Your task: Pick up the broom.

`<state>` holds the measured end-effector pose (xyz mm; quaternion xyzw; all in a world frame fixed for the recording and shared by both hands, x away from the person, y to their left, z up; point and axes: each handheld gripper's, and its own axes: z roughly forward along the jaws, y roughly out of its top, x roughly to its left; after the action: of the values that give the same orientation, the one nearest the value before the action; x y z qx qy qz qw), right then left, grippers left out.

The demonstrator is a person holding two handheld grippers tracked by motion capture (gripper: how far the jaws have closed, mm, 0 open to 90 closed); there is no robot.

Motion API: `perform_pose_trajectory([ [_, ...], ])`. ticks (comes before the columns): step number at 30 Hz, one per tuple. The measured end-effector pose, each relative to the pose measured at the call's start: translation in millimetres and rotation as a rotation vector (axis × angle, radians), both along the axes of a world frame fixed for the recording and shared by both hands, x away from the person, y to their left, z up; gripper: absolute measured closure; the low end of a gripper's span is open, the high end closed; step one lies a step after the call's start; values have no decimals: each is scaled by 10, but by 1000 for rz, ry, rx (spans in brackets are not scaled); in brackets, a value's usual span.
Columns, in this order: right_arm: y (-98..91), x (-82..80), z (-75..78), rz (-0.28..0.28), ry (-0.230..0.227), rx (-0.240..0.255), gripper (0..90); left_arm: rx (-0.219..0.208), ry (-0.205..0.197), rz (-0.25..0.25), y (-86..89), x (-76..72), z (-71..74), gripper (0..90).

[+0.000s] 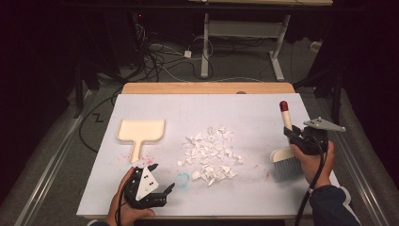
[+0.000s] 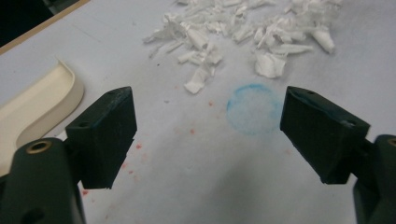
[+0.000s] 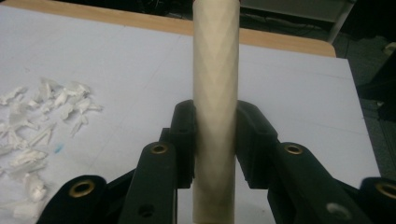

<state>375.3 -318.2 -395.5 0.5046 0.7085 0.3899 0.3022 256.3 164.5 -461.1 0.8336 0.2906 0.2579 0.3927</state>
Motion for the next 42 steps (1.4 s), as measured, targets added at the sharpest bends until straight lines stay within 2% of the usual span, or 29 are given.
perform_pose_trajectory([
  [5,39,-101,131,9,-54,9,716,-18,0,-16,-81,28,59,187],
  [16,226,-254,269,63,-104,-15,715,-75,-28,-56,-243,59,229,189],
  [18,261,-309,312,68,-127,-9,715,-76,-33,-63,-307,63,270,190],
  [20,317,-397,388,83,-176,5,715,-83,-38,-81,-384,67,309,190],
  [22,342,-423,420,96,-178,4,715,-80,-57,-90,-480,79,356,190],
  [23,382,-484,465,108,-211,28,715,-81,-58,-96,-538,89,377,190],
  [25,415,-498,485,125,-202,20,715,-97,-40,-119,-665,110,418,190],
  [27,471,-548,500,137,-226,36,715,-111,-37,-150,-798,124,462,190],
  [28,540,-574,513,164,-213,31,715,-121,-35,-165,-872,127,482,190],
  [29,566,-601,511,165,-227,49,715,-135,-35,-188,-940,127,504,190],
  [31,603,-618,512,177,-229,48,714,-168,-25,-219,-1082,136,550,191],
  [32,648,-634,511,193,-216,42,714,-188,-18,-235,-1155,142,573,193],
  [33,727,-683,497,212,-232,53,714,-209,-9,-248,-1226,151,594,197],
  [34,727,-683,497,212,-232,53,714,-226,0,-258,-1297,163,614,197],
  [36,876,-748,473,253,-225,50,714,-272,25,-287,-1425,190,637,208],
  [37,876,-748,473,253,-225,50,714,-280,31,-289,-1492,203,638,208],
  [38,980,-786,452,278,-224,38,714,-288,41,-289,-1553,218,633,224],
  [40,1072,-819,428,302,-225,34,714,-314,76,-293,-1642,257,606,244],
  [41,1072,-819,428,302,-225,34,714,-313,86,-280,-1679,275,588,244],
  [42,1148,-850,398,316,-227,29,714,-312,96,-273,-1700,293,570,287],
])
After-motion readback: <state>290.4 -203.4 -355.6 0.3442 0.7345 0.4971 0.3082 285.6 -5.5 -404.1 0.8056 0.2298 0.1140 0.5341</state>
